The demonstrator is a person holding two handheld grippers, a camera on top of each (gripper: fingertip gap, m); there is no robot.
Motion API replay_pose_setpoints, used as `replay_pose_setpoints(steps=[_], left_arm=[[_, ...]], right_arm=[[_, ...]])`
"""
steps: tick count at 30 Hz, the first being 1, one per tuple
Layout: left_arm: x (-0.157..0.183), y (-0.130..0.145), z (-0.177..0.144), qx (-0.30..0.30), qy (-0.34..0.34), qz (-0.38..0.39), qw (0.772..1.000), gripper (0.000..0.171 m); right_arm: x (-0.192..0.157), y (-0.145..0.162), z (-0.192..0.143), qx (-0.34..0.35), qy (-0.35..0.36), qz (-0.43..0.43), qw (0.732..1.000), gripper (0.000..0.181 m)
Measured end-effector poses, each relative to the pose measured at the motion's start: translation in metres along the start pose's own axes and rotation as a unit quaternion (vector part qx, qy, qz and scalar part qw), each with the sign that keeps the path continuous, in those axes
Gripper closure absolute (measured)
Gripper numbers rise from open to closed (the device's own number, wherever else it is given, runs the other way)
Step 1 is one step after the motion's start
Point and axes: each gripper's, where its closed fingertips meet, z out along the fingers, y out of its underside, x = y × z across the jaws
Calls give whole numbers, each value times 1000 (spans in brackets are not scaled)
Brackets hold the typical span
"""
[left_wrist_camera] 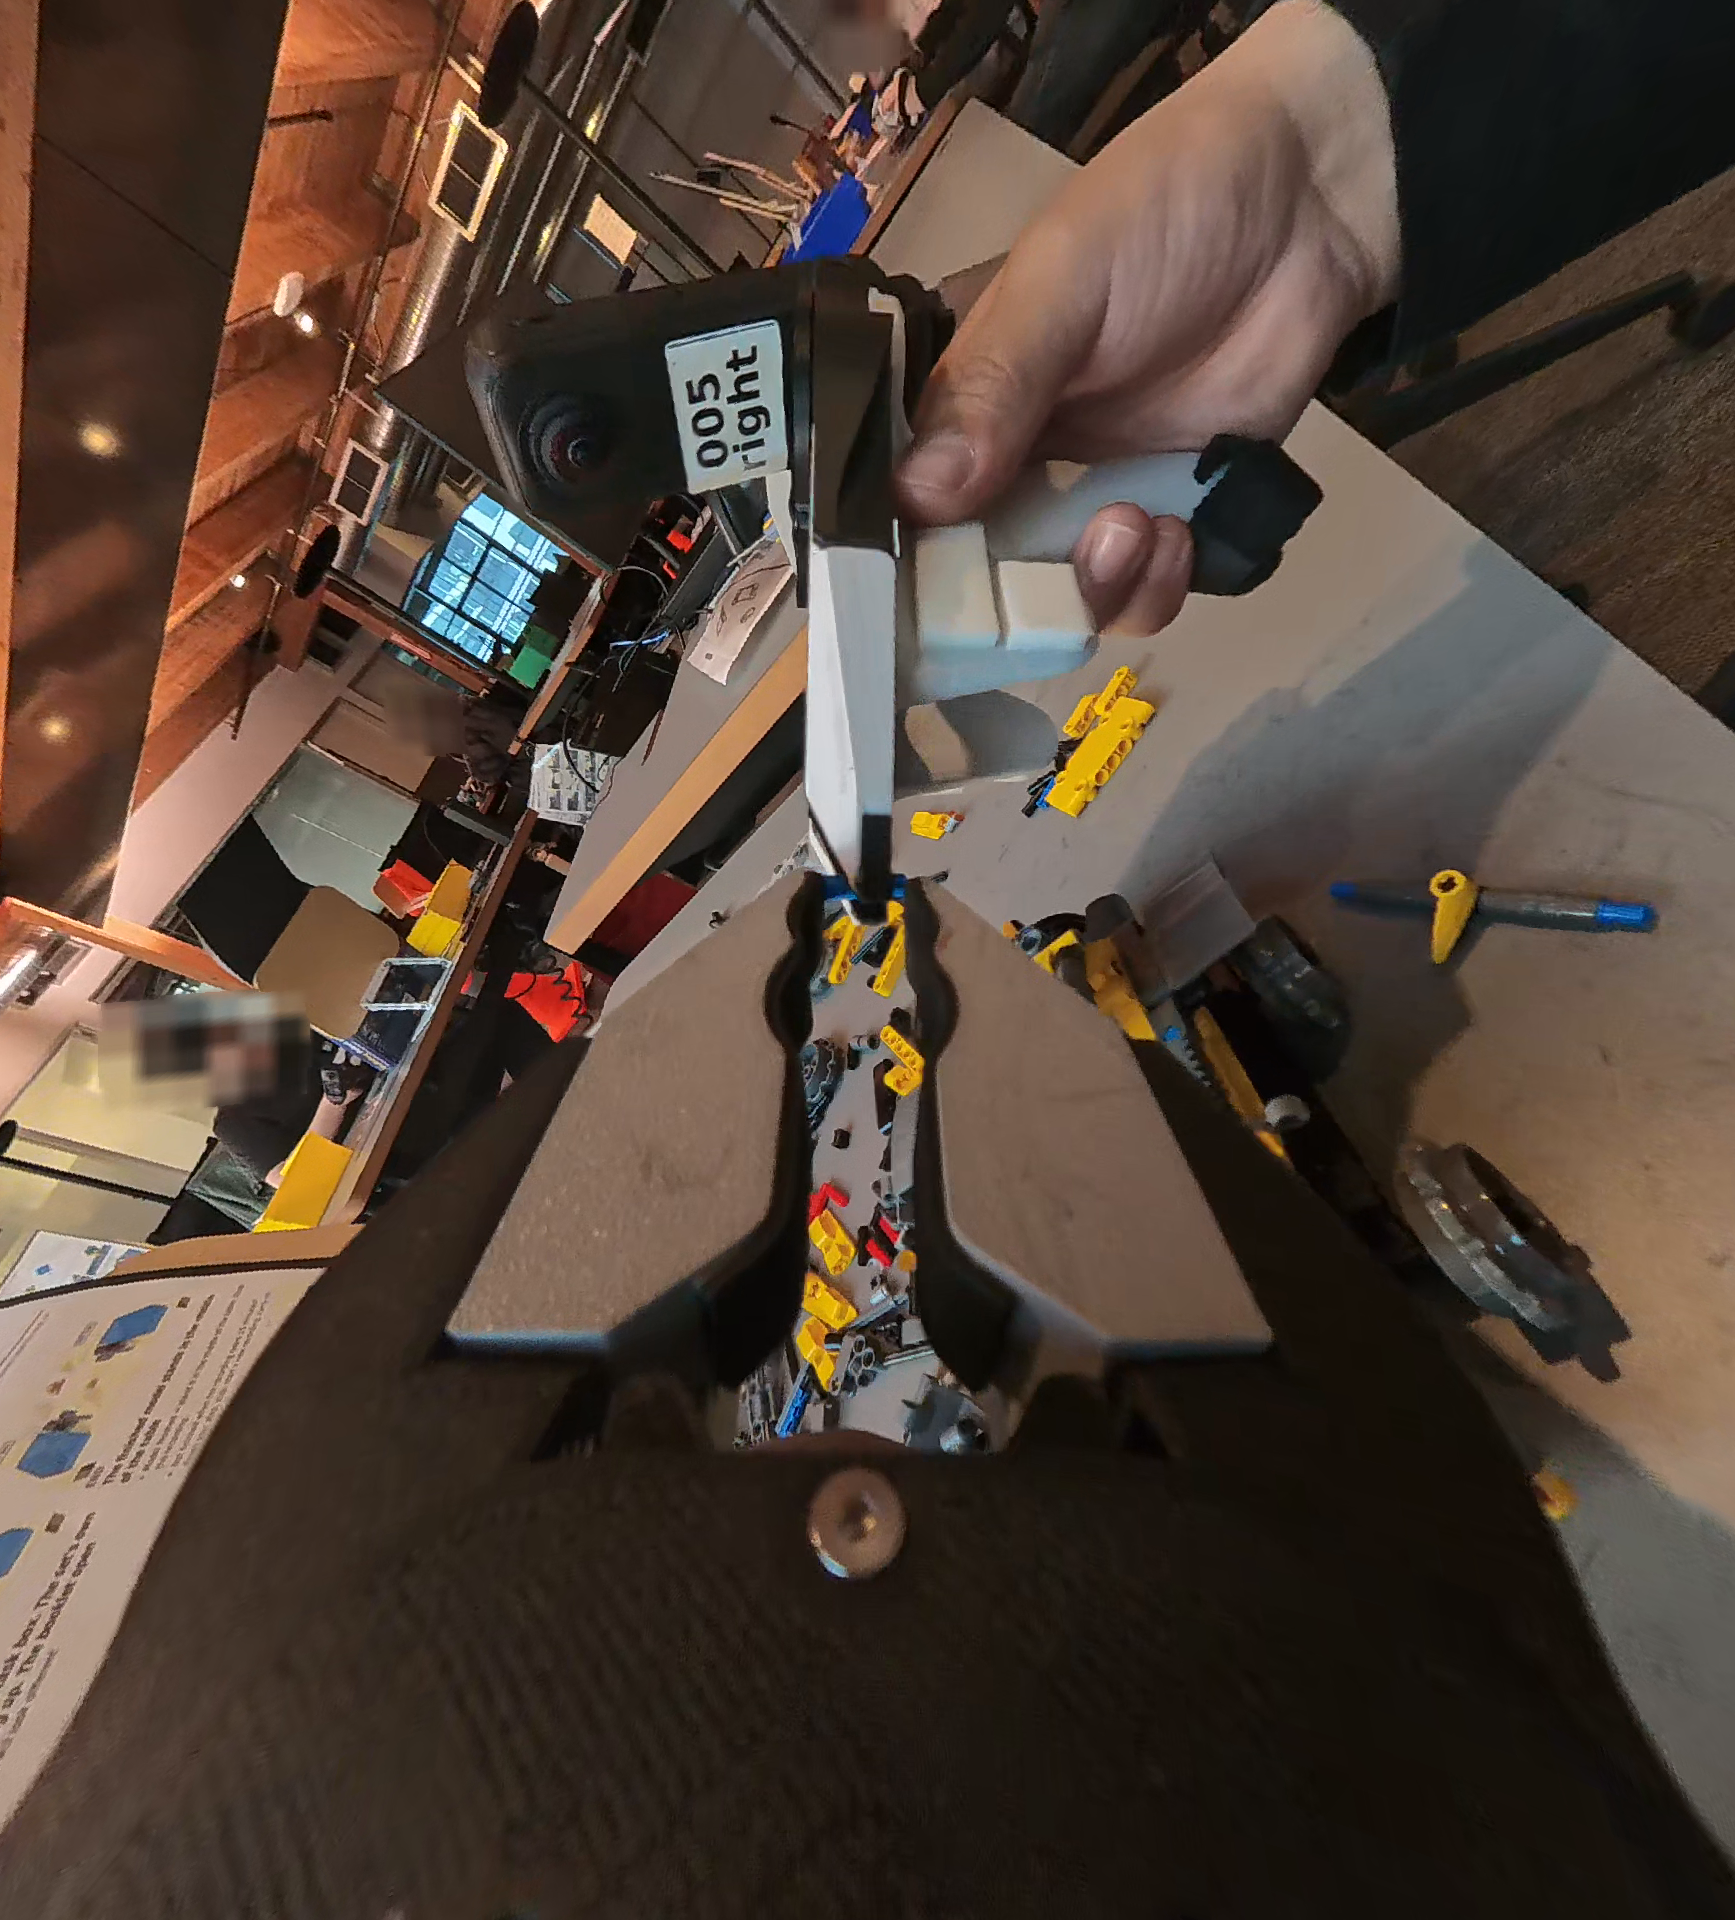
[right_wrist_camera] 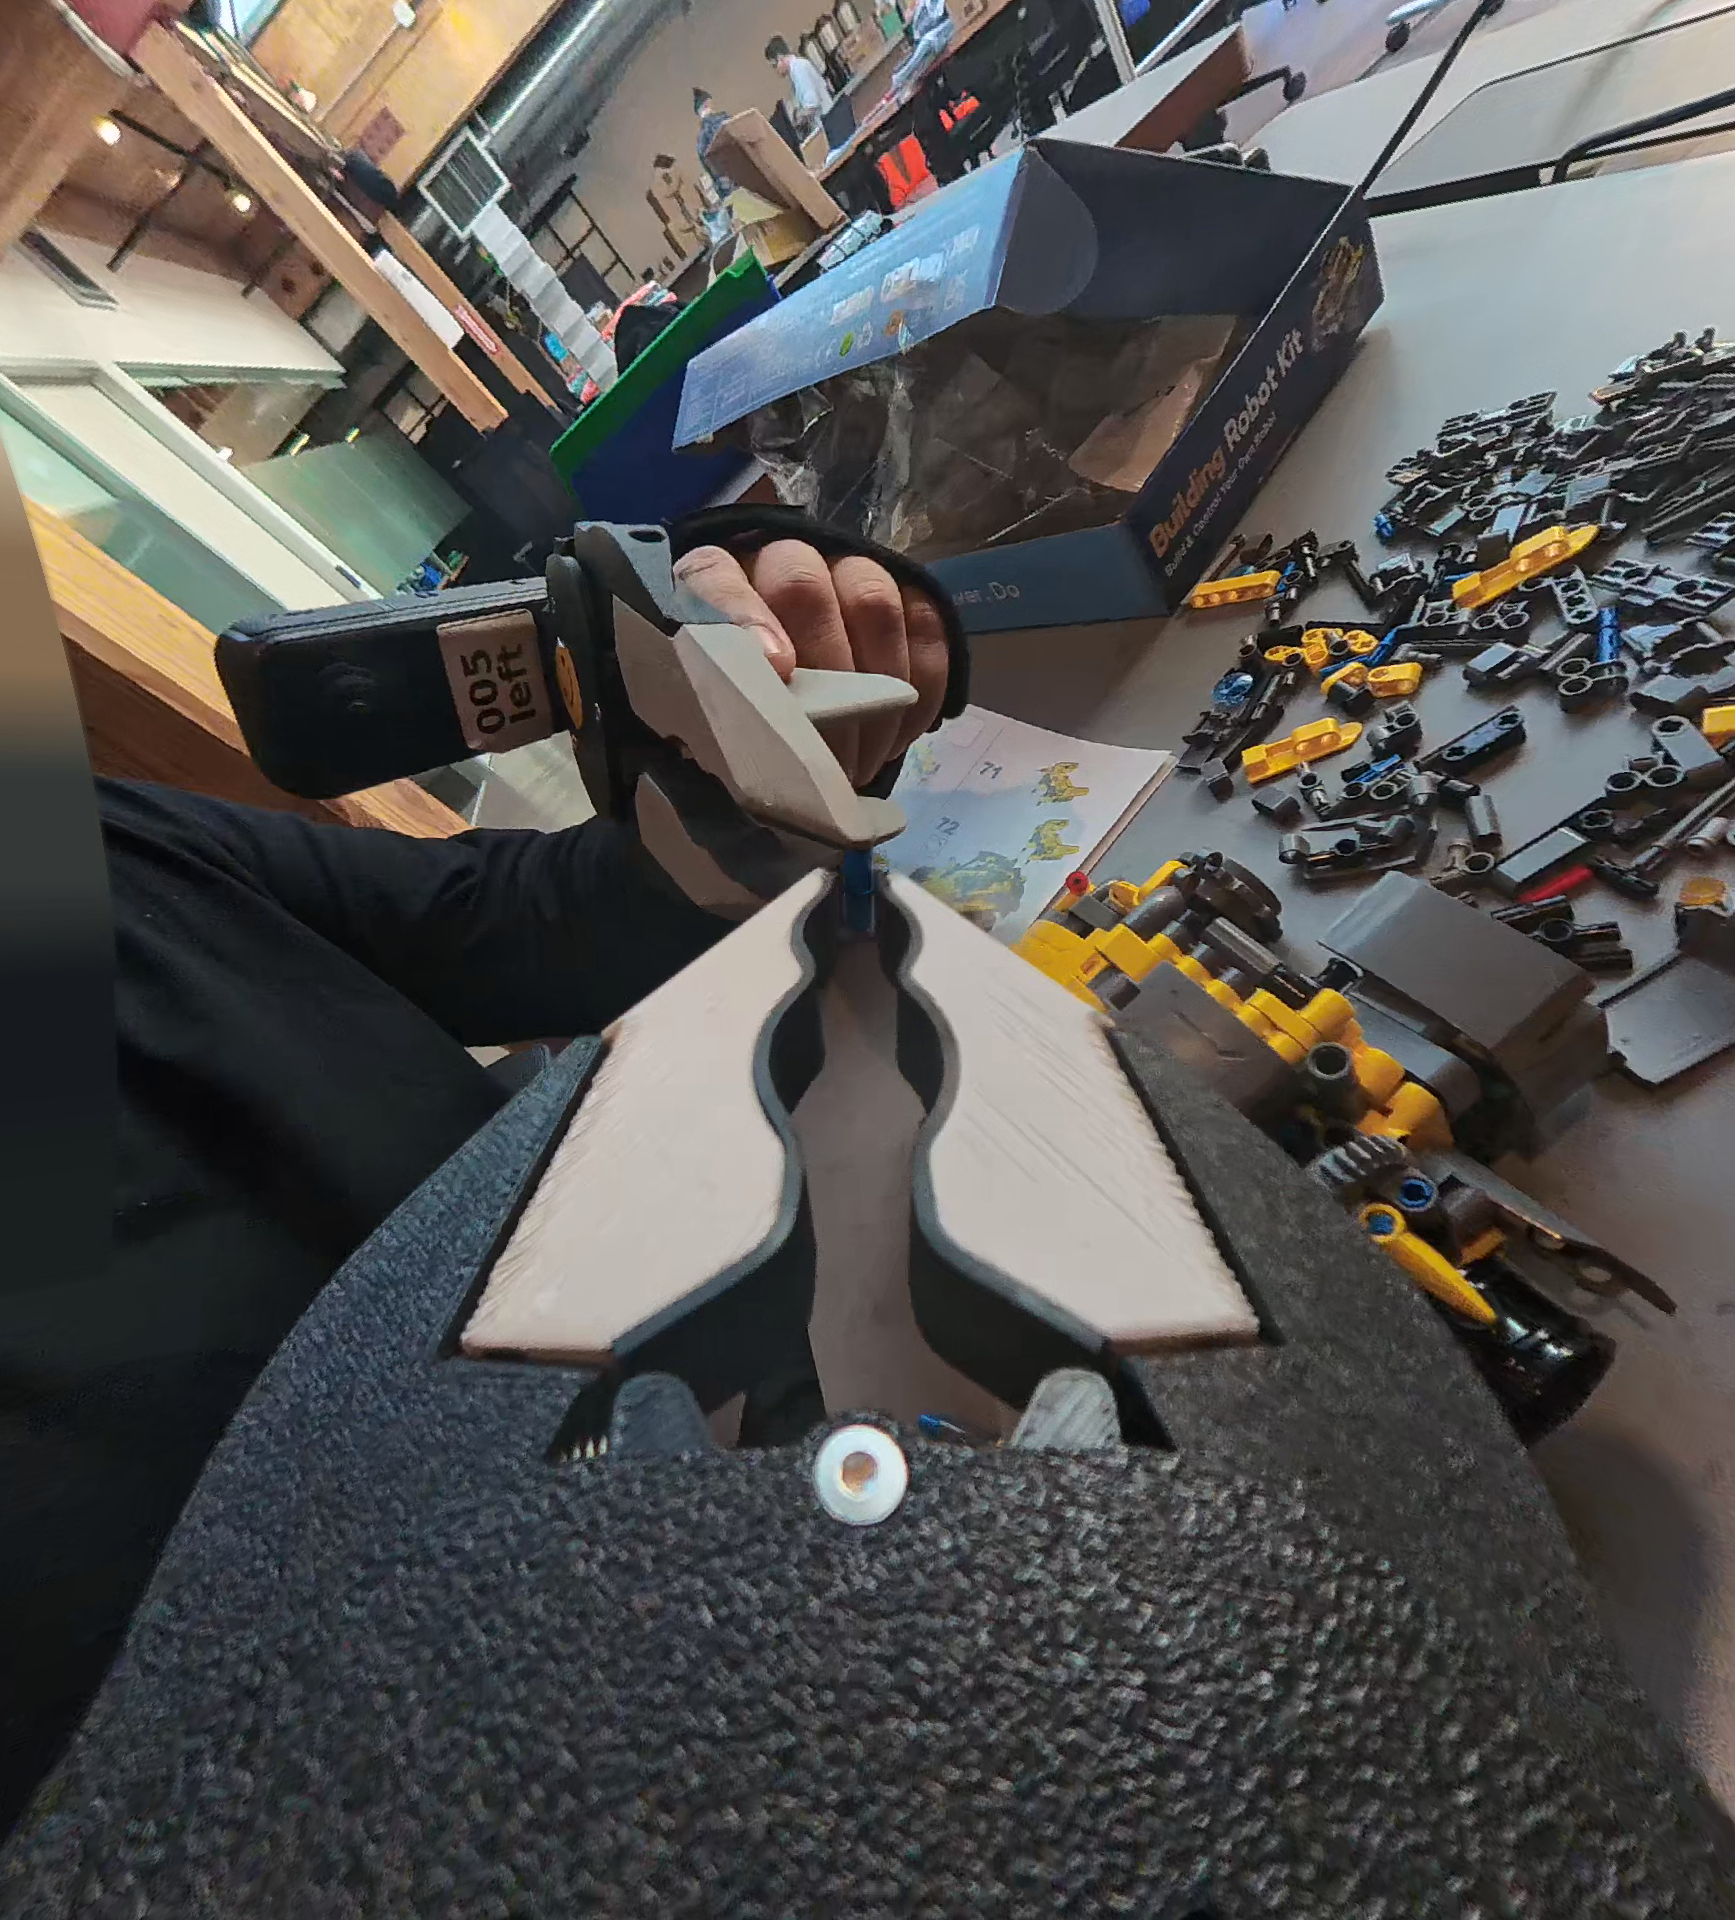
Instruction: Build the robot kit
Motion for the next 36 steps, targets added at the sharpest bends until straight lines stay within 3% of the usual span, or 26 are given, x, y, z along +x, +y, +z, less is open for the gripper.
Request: replay_pose_setpoints(steps=[6, 10, 13, 16, 22, 25, 36], left_arm=[[2, 5, 3, -11, 11, -39, 999, 163], [-5, 29, 7, -46, 3, -76, 996, 160], [-10, 52, 11, -88, -10, -90, 992, 165], [-11, 74, 15, -135, -16, -102, 985, 168], [-4, 84, 18, -156, -6, -100, 983, 171], [-2, 87, 19, -163, -3, -100, 982, 171], [0, 102, 20, -195, -2, -91, 976, 171]], right_arm=[[3, 1, -13, -13, 47, -37, 998, 179], [30, -3, -63, -15, 158, -56, 986, 179], [86, 15, -123, -76, 334, -66, 937, 179], [129, 49, -174, -153, 439, -46, 884, 179], [161, 86, -195, -171, 446, 22, 878, 179], [165, 87, -188, -156, 425, 40, 891, 179], [183, 94, -184, -168, 415, 65, 892, 177]])
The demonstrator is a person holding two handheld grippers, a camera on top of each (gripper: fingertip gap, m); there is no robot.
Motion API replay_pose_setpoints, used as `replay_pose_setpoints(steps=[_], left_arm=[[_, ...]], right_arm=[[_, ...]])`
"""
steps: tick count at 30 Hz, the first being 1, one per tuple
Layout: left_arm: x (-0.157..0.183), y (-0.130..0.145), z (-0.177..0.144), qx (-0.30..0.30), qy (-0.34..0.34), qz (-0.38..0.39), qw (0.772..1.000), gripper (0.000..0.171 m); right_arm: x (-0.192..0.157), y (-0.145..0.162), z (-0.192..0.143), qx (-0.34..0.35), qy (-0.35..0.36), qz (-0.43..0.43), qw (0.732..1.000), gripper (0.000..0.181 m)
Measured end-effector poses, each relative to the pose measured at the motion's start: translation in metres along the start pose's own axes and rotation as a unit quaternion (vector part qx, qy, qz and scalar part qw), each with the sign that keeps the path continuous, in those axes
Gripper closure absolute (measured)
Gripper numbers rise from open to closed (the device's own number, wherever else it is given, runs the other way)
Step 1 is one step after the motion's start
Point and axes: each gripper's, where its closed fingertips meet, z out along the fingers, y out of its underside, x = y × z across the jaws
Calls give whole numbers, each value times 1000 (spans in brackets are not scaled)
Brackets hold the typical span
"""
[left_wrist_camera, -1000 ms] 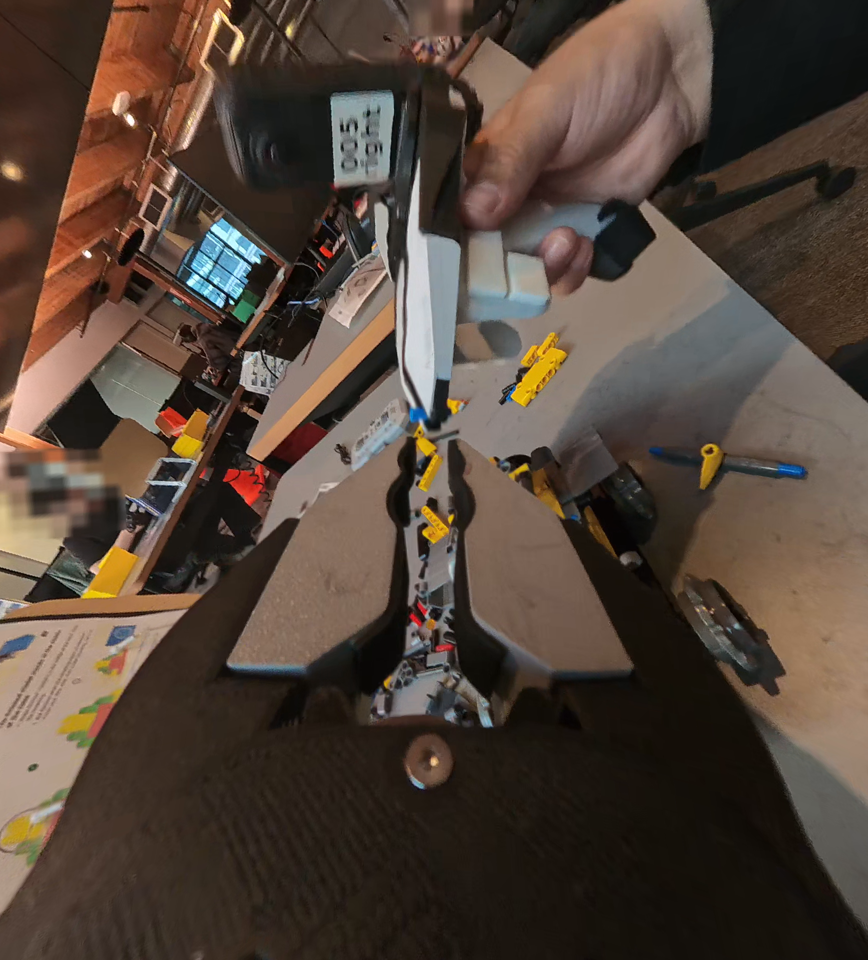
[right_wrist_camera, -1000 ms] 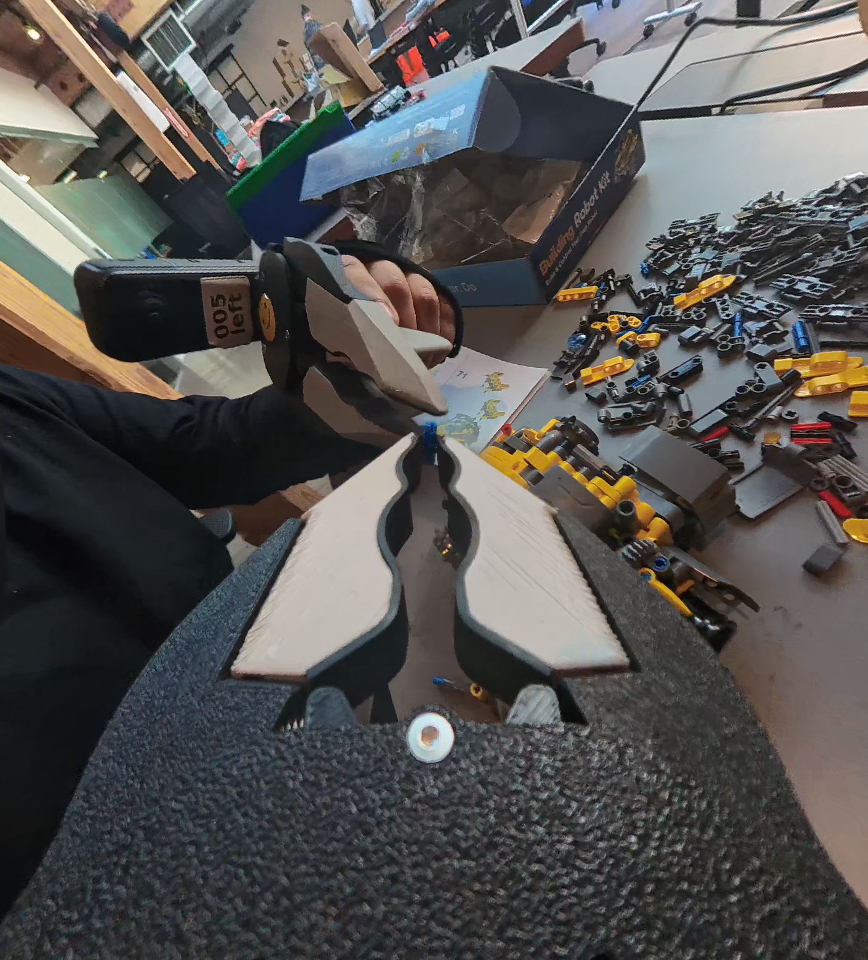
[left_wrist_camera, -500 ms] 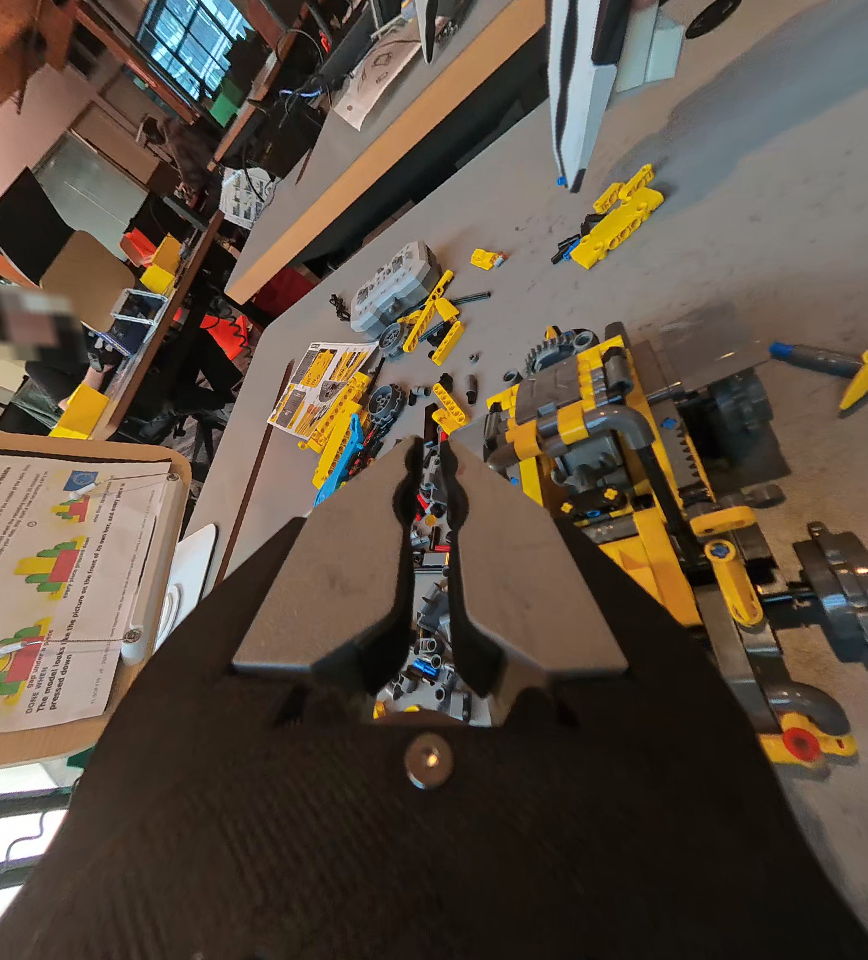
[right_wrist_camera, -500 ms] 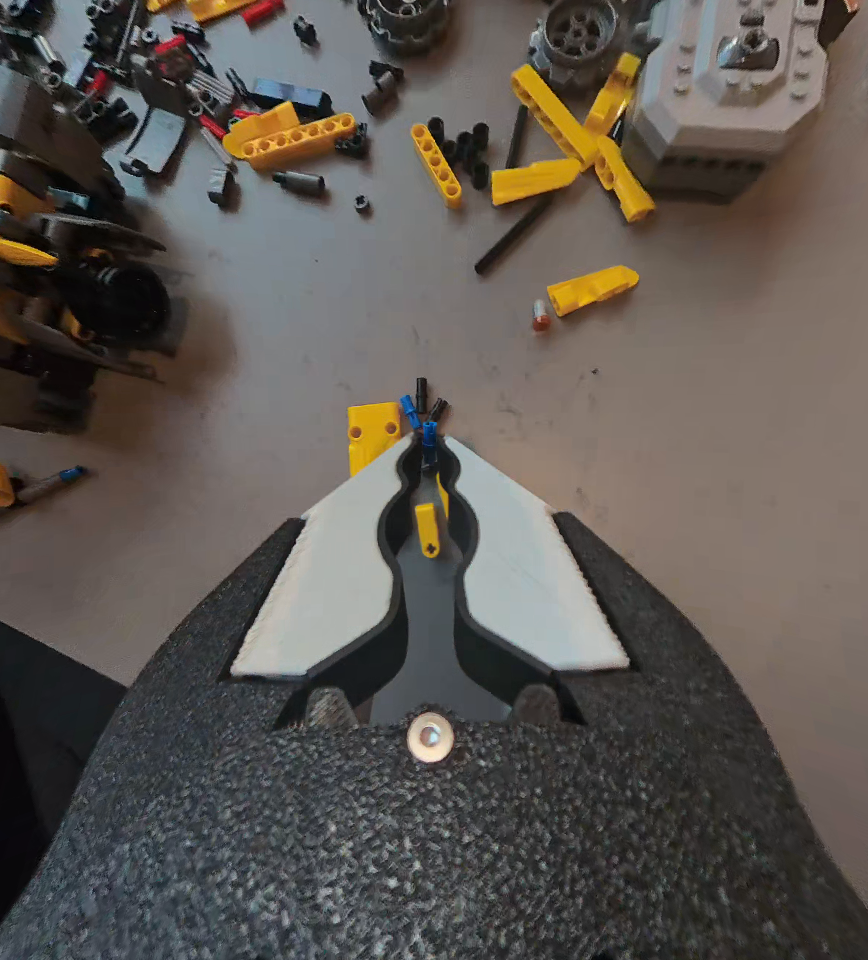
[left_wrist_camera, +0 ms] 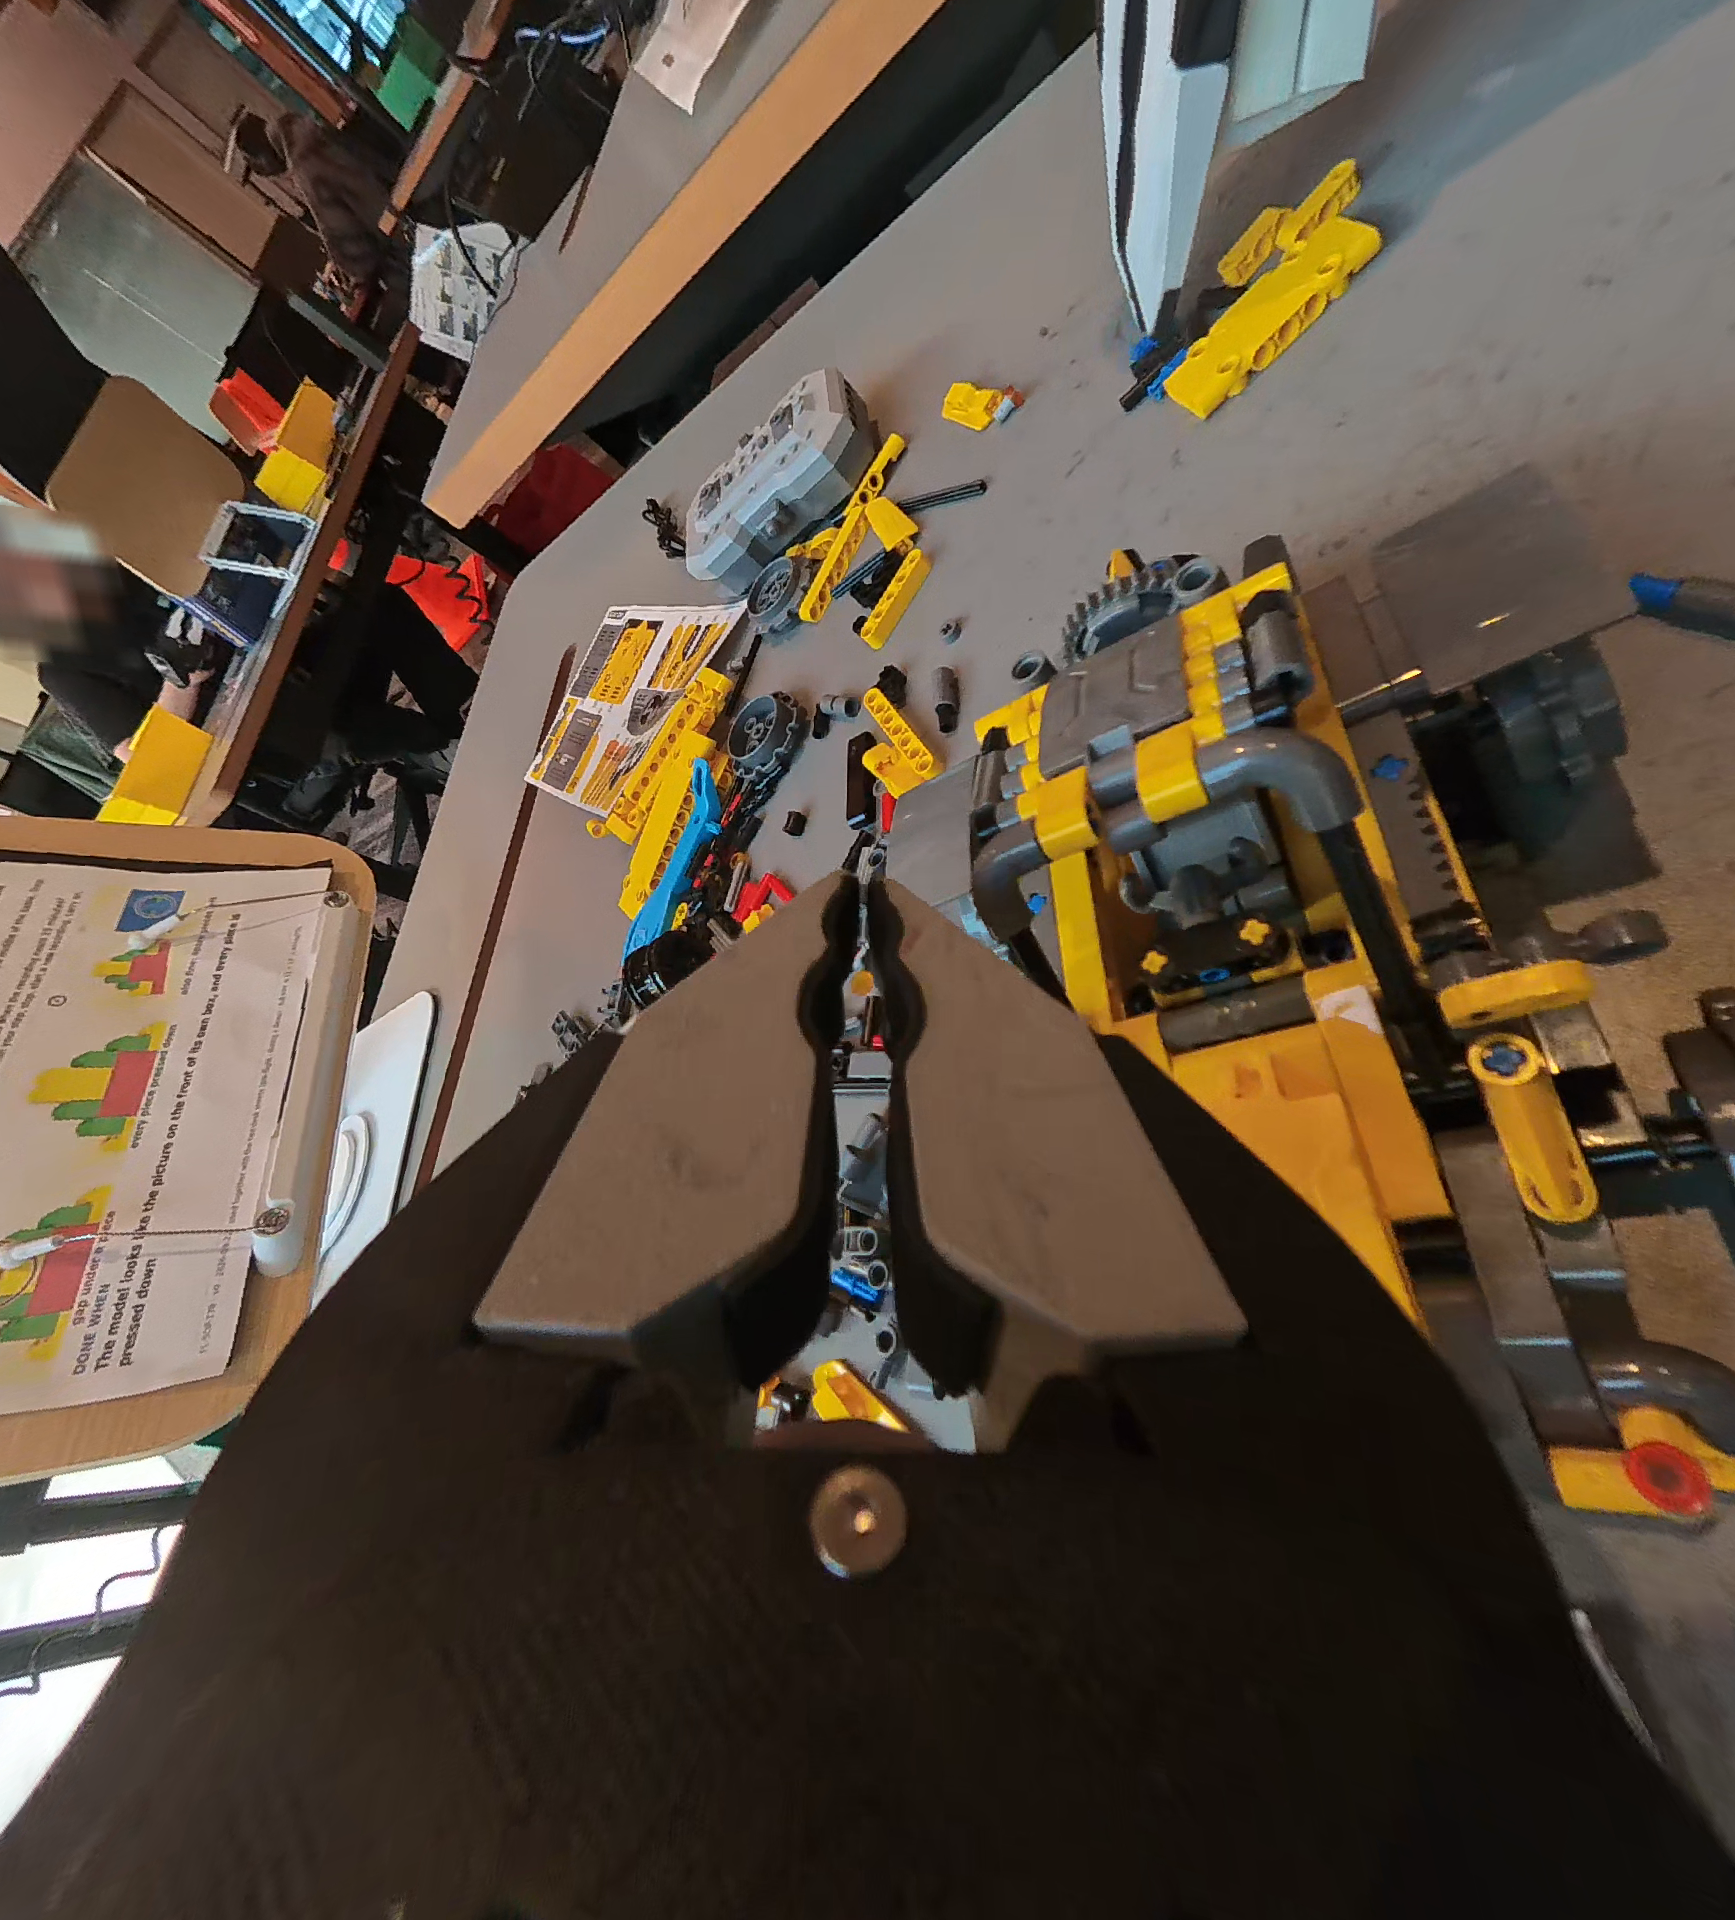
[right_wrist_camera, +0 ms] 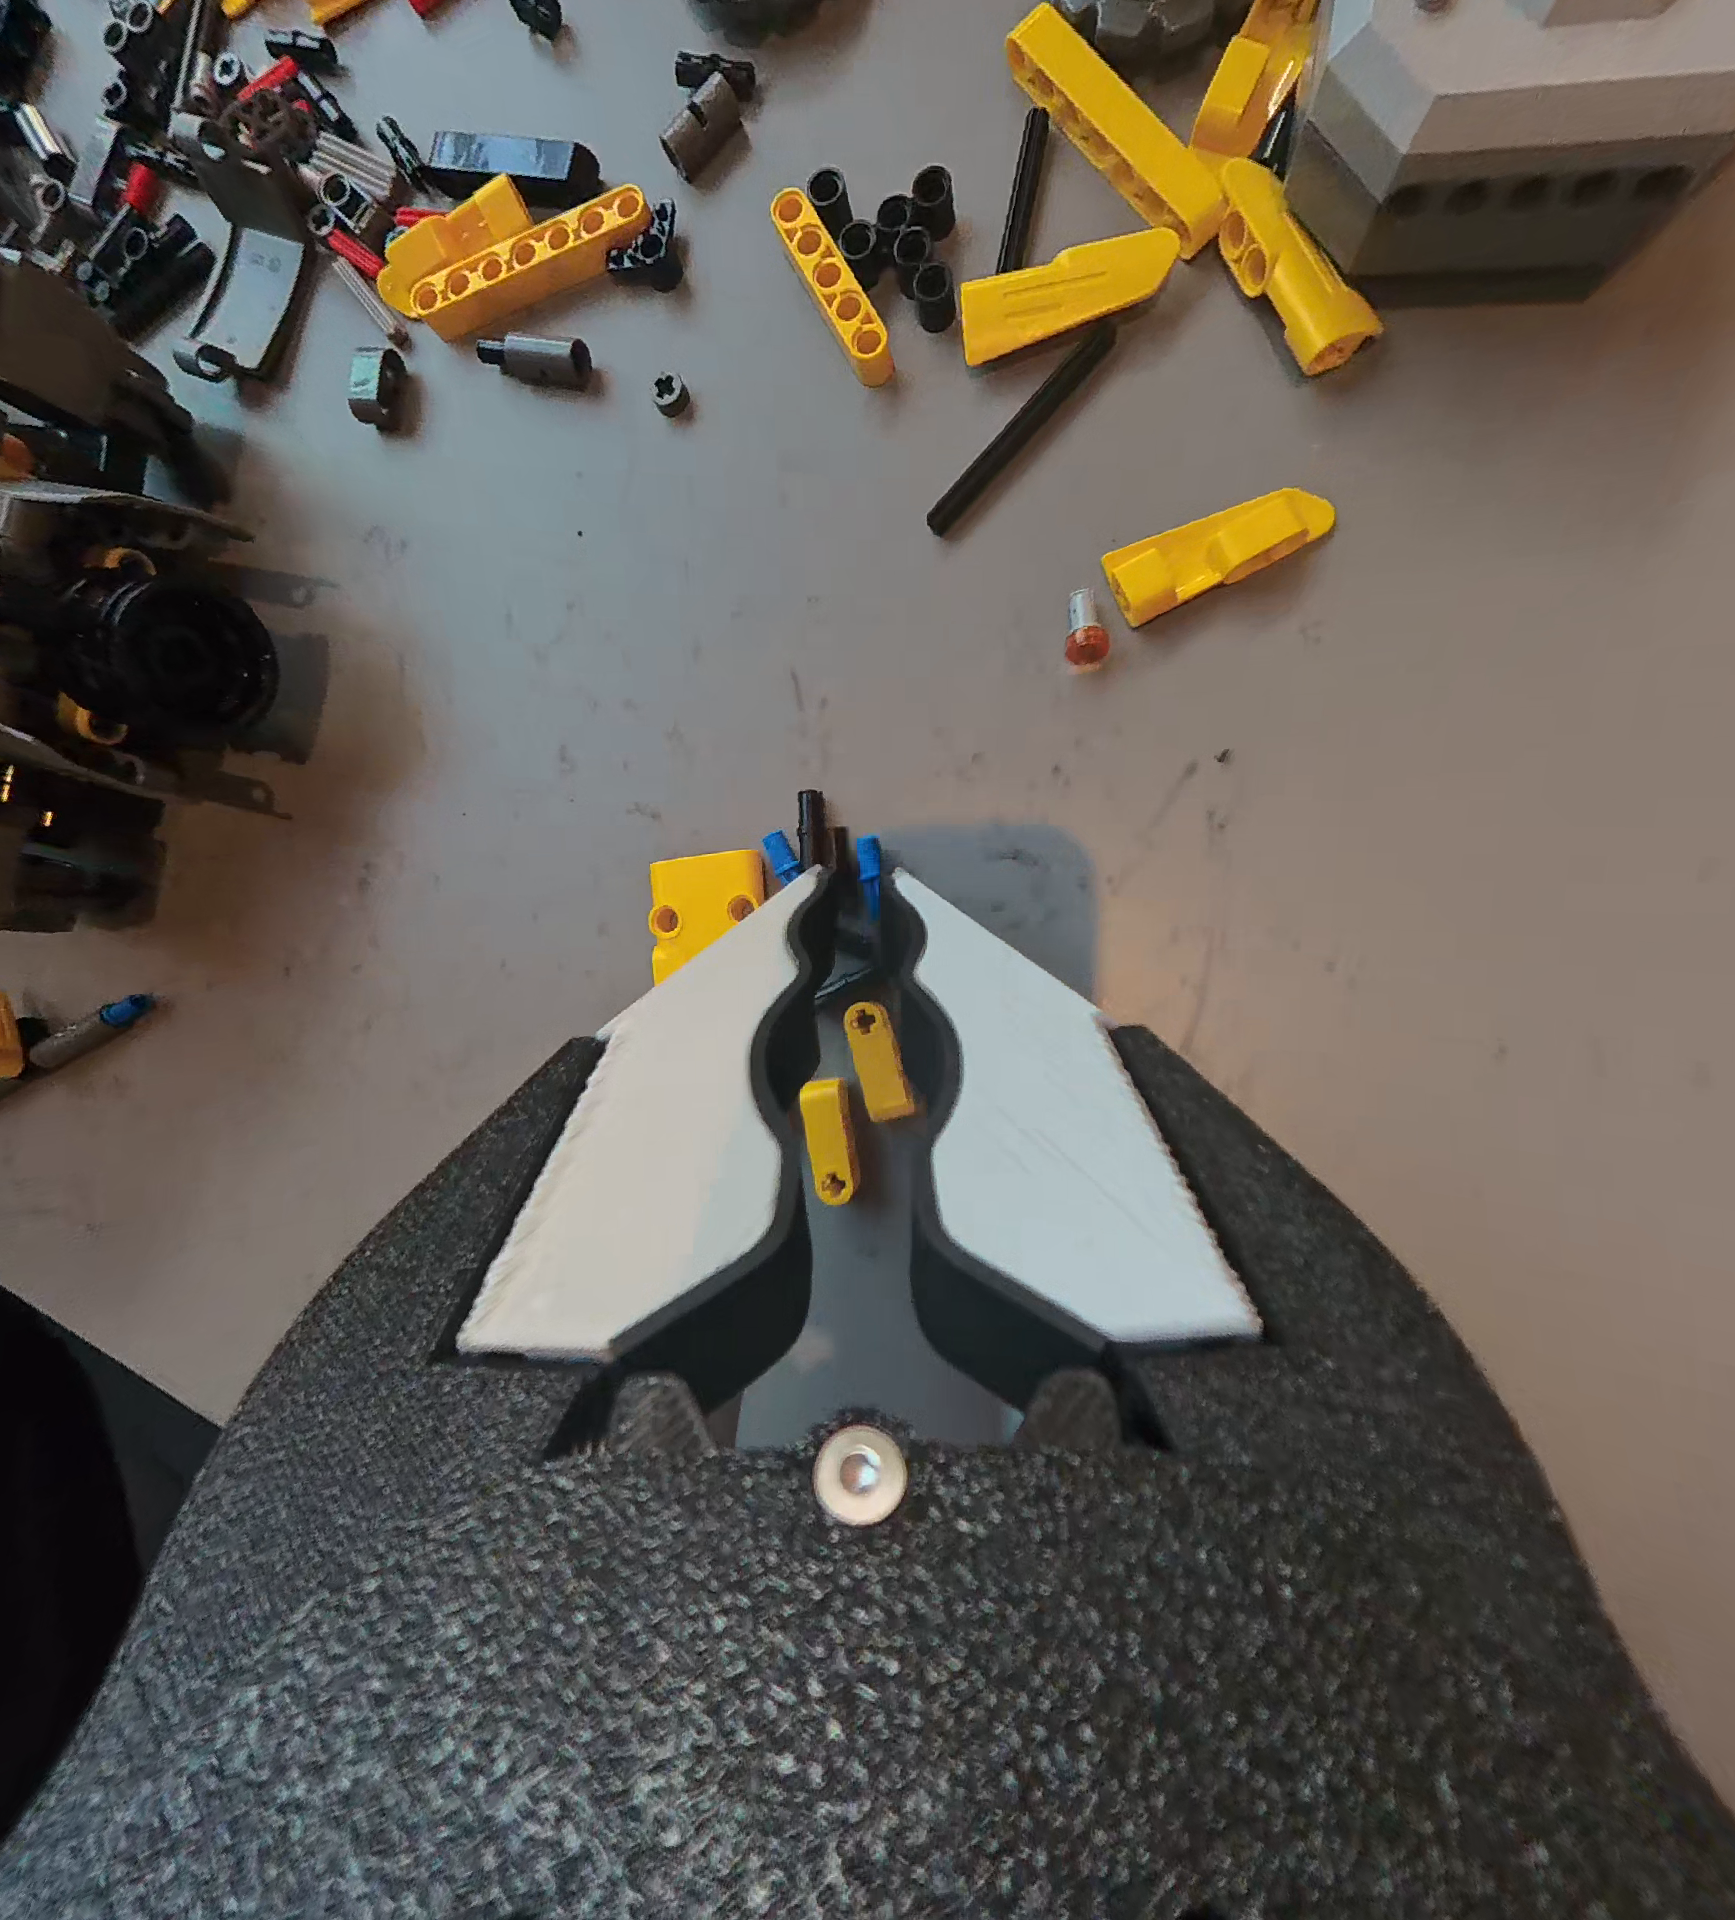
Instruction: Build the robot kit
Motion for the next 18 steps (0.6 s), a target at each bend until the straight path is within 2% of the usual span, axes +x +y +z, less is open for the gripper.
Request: replay_pose_setpoints(steps=[13, 18], left_arm=[[0, 7, 4, -15, -2, 4, 1000, 171], [0, 7, 3, -17, -3, 4, 1000, 171]], right_arm=[[11, -4, -11, 16, 9, 6, 1000, 177], [20, 5, -8, 4, 8, 24, 1000, 175]])
